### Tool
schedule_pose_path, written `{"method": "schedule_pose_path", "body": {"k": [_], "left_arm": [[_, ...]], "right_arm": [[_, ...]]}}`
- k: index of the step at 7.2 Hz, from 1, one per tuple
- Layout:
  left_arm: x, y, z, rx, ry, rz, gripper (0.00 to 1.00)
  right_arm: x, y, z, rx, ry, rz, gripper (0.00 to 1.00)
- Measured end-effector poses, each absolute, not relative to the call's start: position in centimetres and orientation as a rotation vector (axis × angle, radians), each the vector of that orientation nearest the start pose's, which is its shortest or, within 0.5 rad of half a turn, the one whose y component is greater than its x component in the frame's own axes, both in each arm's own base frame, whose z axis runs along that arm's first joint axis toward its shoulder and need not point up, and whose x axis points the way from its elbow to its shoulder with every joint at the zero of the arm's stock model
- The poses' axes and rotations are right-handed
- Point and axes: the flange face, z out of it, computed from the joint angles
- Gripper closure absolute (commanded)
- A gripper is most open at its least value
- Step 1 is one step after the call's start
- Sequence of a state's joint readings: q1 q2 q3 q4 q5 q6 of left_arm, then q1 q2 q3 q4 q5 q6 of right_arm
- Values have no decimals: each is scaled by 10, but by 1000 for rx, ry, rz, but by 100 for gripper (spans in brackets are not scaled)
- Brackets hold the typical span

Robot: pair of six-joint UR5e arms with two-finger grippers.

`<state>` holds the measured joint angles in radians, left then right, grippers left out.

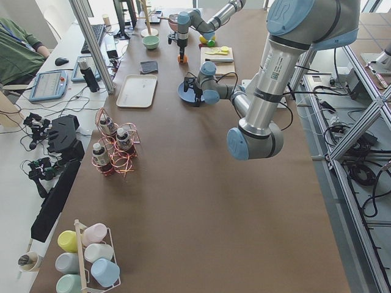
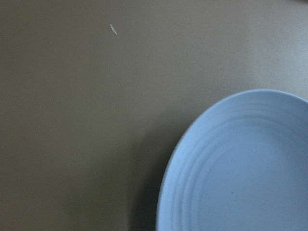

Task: Pick orange to plate
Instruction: 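Carry the orange with the right gripper over the blue plate while the left gripper withdraws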

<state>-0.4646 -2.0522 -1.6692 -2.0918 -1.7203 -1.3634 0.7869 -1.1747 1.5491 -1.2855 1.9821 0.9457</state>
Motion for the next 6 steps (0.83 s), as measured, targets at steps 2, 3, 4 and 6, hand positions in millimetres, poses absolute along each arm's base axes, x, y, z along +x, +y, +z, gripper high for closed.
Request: {"method": "schedule_pose_path", "body": {"k": [2,3,4,6], "left_arm": [[516,-410,275,292,1082,-103,2],[494,-424,286,345,1050,-65,2],[463,-442,311,409,989,-13,2],[396,-467,358,495,893,21,2]], "right_arm": [[-385,-540,382,147,-807,65,100],[-387,-539,356,153,-831,79,100],[-402,-536,326,150,-843,96,100],[-451,-504,274,169,-848,96,100]]}}
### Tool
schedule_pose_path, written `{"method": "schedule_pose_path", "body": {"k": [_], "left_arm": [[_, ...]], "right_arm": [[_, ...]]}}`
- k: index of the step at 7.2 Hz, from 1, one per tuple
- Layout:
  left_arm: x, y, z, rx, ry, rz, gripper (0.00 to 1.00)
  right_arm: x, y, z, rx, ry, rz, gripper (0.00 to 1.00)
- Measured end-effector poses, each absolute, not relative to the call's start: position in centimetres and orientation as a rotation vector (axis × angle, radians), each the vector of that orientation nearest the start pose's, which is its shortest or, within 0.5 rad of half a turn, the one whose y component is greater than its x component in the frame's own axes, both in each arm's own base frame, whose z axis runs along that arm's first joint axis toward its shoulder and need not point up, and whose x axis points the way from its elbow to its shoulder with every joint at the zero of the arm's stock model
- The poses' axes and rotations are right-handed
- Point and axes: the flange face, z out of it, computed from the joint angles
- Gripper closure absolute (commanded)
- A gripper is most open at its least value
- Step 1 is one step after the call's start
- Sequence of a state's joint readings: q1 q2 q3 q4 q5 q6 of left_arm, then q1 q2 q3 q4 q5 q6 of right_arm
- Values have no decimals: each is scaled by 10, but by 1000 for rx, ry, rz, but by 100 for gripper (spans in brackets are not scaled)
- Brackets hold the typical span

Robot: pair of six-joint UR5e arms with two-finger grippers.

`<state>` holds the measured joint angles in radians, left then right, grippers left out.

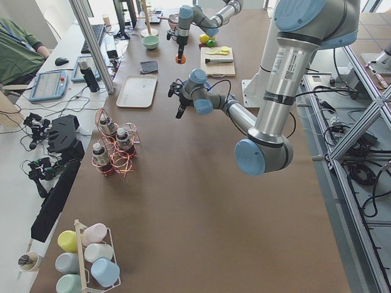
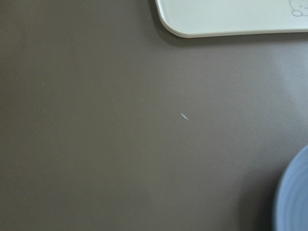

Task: Pick orange to plate
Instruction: 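Carry the orange with the right gripper over the blue plate while the left gripper withdraws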

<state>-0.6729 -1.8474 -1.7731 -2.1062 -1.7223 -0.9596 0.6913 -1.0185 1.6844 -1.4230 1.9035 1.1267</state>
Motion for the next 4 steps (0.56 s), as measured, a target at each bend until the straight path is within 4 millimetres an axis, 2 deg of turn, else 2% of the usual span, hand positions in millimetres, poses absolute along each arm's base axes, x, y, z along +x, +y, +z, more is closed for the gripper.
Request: {"method": "schedule_pose_path", "body": {"k": [1,2,4], "left_arm": [[367,-474,377,520,873,2,2],[346,-480,398,538,845,-27,2],[314,-479,444,558,767,-80,2]], "right_arm": [[-480,-483,249,171,-847,85,100],[-506,-463,226,169,-847,73,100],[-553,-425,194,166,-852,58,100]]}}
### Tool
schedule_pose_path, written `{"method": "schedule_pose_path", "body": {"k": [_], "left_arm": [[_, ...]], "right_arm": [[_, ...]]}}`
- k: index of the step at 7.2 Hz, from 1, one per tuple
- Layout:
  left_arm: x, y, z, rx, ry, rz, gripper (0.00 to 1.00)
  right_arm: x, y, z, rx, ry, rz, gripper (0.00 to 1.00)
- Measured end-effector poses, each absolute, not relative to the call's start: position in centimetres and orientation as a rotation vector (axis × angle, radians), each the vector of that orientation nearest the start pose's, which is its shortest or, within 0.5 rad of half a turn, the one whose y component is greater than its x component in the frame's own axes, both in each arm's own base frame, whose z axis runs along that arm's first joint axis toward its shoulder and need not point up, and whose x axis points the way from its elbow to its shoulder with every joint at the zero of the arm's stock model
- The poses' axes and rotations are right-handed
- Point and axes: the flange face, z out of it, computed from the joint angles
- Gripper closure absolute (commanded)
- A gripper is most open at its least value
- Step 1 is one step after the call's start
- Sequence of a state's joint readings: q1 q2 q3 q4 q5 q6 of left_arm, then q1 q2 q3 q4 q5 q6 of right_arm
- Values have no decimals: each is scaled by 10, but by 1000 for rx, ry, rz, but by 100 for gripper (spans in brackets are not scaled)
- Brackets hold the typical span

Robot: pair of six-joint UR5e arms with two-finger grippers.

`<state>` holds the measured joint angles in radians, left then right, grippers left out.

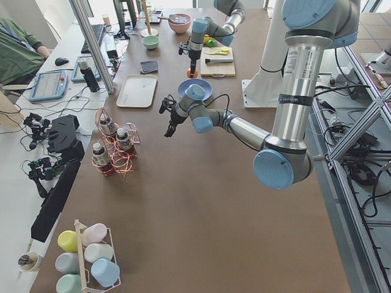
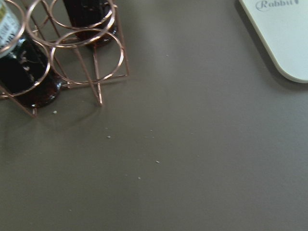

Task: Pick orange to plate
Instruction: 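Carry the orange with the right gripper over the blue plate while the left gripper withdraws, then lower the orange onto the plate, open the right gripper and withdraw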

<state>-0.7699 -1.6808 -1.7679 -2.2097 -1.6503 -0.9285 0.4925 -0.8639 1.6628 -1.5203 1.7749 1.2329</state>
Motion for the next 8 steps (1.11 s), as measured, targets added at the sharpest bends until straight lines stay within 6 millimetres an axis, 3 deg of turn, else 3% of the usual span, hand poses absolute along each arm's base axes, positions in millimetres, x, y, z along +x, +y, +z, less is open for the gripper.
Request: {"method": "schedule_pose_path", "body": {"k": [2,5,6,7,8], "left_arm": [[271,-478,478,510,754,-114,2],[178,-486,517,431,761,-101,2],[157,-487,525,439,746,-73,2],[145,-487,531,441,736,-63,2],[138,-486,536,438,732,-62,2]], "right_arm": [[-590,-413,189,165,-831,42,100],[-618,-412,191,176,-823,31,100],[-626,-413,191,178,-821,30,75],[-631,-413,194,183,-819,29,43],[-636,-413,197,185,-817,29,0]]}}
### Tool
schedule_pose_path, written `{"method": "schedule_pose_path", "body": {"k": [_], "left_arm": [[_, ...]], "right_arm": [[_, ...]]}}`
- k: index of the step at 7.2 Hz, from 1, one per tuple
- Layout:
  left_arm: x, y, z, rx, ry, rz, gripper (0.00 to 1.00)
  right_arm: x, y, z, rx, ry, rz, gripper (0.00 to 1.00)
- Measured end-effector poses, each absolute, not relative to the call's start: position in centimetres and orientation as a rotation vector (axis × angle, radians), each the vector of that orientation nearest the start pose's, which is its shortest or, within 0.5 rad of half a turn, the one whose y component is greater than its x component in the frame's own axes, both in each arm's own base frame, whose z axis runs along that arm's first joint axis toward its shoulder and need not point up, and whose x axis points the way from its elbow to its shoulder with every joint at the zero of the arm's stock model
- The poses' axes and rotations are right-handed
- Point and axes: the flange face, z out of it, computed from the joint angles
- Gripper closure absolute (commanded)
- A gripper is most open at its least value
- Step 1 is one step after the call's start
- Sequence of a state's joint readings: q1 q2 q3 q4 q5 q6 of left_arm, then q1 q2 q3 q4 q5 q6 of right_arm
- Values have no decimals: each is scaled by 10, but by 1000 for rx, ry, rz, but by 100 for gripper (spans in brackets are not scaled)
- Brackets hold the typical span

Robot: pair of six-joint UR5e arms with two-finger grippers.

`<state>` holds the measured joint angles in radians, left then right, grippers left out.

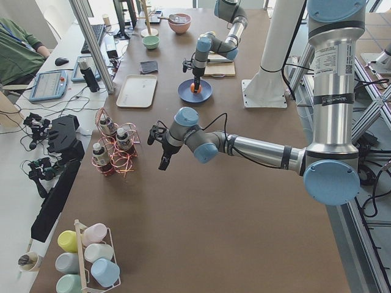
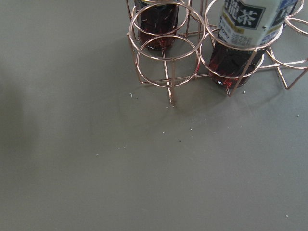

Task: Pick orange to plate
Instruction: 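Lower the orange onto the plate, open the right gripper and withdraw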

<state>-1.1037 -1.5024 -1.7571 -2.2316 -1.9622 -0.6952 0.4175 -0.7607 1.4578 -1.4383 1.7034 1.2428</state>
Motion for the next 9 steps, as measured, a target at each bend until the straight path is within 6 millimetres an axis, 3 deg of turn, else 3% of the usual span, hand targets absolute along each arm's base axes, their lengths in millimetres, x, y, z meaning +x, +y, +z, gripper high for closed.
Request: {"method": "schedule_pose_path", "body": {"k": [3,5,7,8,9], "left_arm": [[131,-481,542,430,731,-63,2],[128,-479,541,413,757,-56,2],[93,-476,545,419,781,-14,2],[61,-467,560,436,755,25,2],[28,-460,574,441,722,60,2]], "right_arm": [[-639,-415,191,205,-818,41,0],[-617,-422,165,199,-811,61,0],[-548,-424,125,151,-787,87,0],[-503,-432,118,123,-771,111,0],[-447,-449,131,98,-756,119,0]]}}
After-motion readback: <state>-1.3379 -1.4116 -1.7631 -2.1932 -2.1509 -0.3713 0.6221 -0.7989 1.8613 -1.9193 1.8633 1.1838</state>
